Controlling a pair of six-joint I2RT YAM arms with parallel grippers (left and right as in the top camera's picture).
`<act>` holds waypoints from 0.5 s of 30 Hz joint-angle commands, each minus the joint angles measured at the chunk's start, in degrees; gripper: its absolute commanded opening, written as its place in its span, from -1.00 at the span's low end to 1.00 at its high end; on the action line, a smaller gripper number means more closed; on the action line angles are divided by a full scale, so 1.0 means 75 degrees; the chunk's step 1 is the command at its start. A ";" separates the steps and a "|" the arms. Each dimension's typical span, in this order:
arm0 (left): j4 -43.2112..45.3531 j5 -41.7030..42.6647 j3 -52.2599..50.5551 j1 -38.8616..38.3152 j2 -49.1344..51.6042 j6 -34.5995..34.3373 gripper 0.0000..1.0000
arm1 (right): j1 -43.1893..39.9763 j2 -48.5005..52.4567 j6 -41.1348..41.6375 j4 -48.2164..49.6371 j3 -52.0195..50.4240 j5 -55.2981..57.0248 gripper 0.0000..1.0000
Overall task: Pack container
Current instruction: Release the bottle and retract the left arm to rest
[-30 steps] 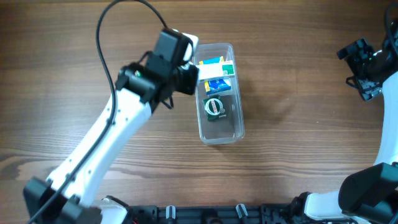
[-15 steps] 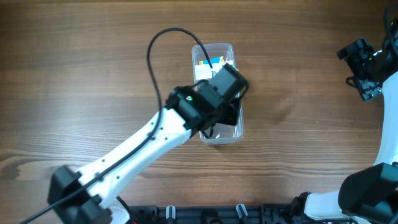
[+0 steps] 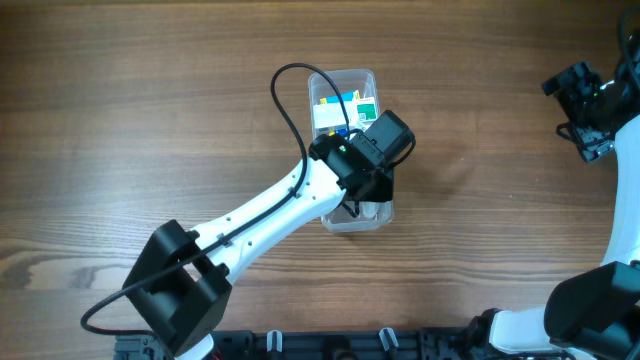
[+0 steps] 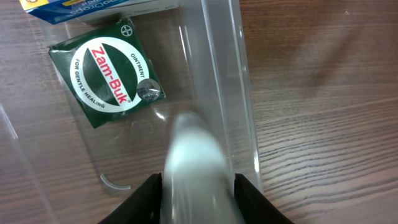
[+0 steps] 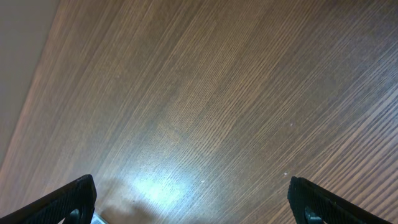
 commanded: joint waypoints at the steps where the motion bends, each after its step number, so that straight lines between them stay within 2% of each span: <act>1: 0.0009 -0.0259 0.0032 -0.0035 0.0073 -0.0548 -0.26 | -0.0009 0.0099 0.0096 0.0020 -0.0020 0.0047 0.99; 7: -0.0012 -0.0332 0.0032 -0.0035 0.0076 -0.0650 -0.22 | -0.0009 0.0099 0.0093 0.0020 -0.0020 0.0047 0.99; 11: 0.0309 -0.0373 0.0044 -0.0012 0.0064 -0.0551 0.17 | -0.0009 0.0099 0.0093 0.0017 -0.0020 0.0047 0.99; 13: 0.0688 -0.0399 0.0102 0.0015 -0.0009 -0.0254 0.47 | -0.0009 0.0099 0.0093 0.0017 -0.0020 0.0047 0.99; 15: 0.0822 -0.0434 0.0312 0.0058 -0.0184 0.0023 0.68 | -0.0009 0.0099 0.0096 0.0017 -0.0020 0.0047 1.00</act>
